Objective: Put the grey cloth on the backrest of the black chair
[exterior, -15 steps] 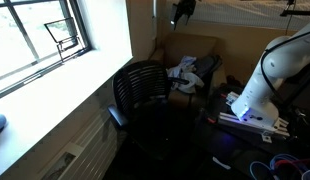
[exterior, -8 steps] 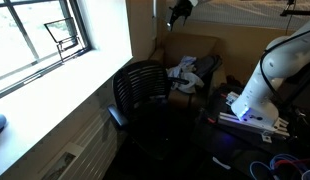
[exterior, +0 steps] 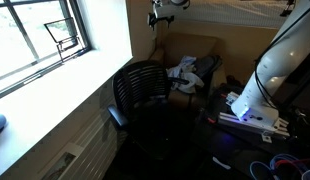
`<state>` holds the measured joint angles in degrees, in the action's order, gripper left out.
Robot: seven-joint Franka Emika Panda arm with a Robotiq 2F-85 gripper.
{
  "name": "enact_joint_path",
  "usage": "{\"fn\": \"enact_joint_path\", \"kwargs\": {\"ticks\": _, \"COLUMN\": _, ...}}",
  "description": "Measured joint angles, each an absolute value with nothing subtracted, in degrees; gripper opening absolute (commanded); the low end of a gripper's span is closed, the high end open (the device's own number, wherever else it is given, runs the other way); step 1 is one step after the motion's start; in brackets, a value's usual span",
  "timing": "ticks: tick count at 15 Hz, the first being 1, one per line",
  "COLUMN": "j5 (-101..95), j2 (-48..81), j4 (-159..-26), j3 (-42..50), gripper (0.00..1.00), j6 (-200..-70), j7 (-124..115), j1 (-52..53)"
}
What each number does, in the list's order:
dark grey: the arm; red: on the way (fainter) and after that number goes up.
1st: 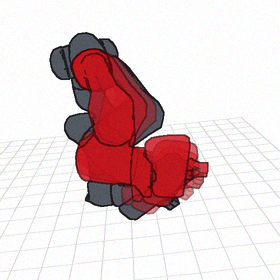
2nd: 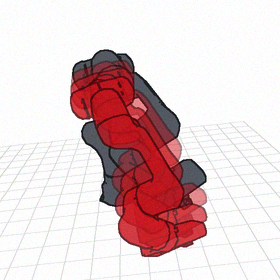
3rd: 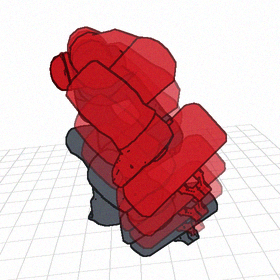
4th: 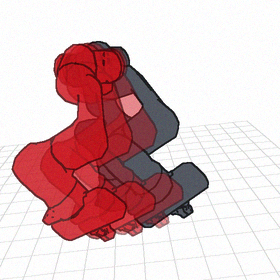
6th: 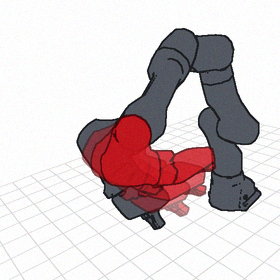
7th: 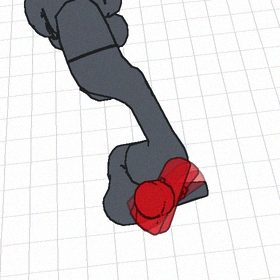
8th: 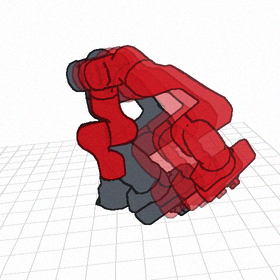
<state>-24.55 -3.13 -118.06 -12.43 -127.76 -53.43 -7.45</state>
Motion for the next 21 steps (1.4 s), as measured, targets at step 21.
{"fn": "enact_joint_path", "kwargs": {"ticks": 21, "j5": -36.16, "j2": 8.35, "j4": -123.47, "j3": 11.80, "gripper": 1.00, "j6": -121.98, "j7": -67.87, "j1": -9.92}}
